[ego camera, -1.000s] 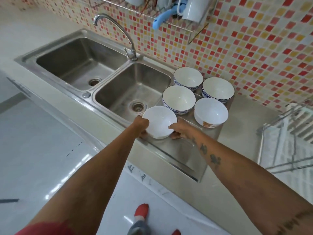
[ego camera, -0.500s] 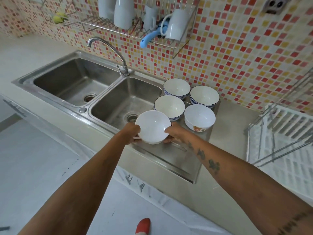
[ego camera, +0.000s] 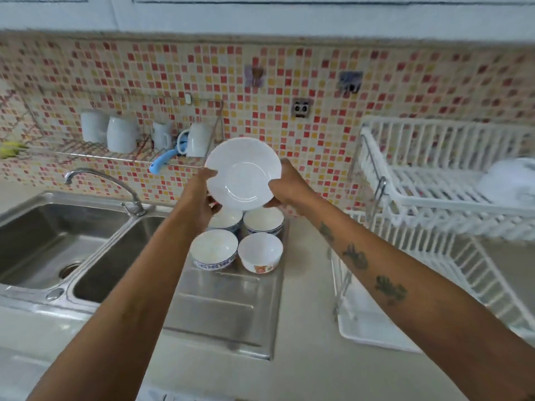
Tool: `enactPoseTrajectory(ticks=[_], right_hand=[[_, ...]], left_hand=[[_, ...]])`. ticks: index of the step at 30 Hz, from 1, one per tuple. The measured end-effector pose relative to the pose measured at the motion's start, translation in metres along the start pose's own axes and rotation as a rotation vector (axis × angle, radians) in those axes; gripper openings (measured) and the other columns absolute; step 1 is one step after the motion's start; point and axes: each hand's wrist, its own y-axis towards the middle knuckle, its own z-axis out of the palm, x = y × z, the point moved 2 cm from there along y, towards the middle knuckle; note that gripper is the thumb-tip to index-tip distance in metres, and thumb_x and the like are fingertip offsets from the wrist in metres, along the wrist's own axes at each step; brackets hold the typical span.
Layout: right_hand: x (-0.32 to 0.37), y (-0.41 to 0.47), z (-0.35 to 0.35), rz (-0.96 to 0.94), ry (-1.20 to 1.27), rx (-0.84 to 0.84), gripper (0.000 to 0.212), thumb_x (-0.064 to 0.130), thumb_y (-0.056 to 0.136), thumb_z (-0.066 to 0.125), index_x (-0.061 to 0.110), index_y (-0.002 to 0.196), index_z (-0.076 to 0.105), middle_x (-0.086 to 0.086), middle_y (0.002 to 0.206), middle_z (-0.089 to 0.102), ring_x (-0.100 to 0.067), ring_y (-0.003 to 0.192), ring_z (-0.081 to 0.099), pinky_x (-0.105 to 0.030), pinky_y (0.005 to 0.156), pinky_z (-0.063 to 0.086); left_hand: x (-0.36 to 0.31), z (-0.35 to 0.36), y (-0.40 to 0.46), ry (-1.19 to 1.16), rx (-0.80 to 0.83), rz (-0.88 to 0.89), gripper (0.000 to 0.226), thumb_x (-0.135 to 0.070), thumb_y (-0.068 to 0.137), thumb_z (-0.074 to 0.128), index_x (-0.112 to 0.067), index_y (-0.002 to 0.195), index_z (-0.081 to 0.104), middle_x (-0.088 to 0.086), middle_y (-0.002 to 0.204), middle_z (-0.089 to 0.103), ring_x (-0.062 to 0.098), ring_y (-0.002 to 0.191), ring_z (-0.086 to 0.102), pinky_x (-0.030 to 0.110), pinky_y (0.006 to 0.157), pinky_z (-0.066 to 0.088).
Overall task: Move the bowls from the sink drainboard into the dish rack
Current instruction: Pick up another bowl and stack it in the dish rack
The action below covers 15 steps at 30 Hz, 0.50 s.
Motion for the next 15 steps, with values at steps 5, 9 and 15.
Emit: enactPoseTrajectory(ticks=[5, 9, 15], right_hand=[[0.047, -0.040, -0.134, -0.190, -0.057, -0.288, 0.068, 0.005, 0.074, 0.048, 0.032, 0.136, 0.038, -0.001, 0.127, 0.055, -0.028, 0.103, 0.063, -0.040, 0.056, 0.062], [0.052, -0.091, -0.219, -0.230, -0.065, -0.442, 0.068, 0.002, 0.080, 0.044, 0.028, 0.143, 0.033, 0.001, 0.130, 0.050, -0.022, 0.109, 0.057, -0.038, 0.067, 0.063], [0.009, -0.157, -0.322, -0.183, -0.021, -0.648, 0.072, -0.005, 0.077, 0.038, 0.026, 0.142, 0.040, -0.002, 0.133, 0.053, -0.025, 0.120, 0.053, -0.042, 0.076, 0.061]], left_hand=[[-0.041, 0.136, -0.025, -0.077, 0.326, 0.105, 0.059, -0.065, 0.087, 0.032, -0.032, 0.128, 0.059, 0.002, 0.125, 0.064, 0.025, 0.101, 0.059, 0.032, 0.064, 0.050], [-0.045, 0.231, -0.048, -0.052, 0.470, 0.028, 0.045, -0.058, 0.088, 0.035, -0.029, 0.112, 0.061, 0.002, 0.117, 0.064, 0.023, 0.095, 0.060, 0.032, 0.072, 0.046], [-0.002, 0.350, -0.094, 0.011, 0.905, -0.254, 0.054, -0.046, 0.082, 0.053, -0.024, 0.131, 0.055, 0.014, 0.137, 0.054, 0.039, 0.118, 0.055, 0.050, 0.081, 0.055]])
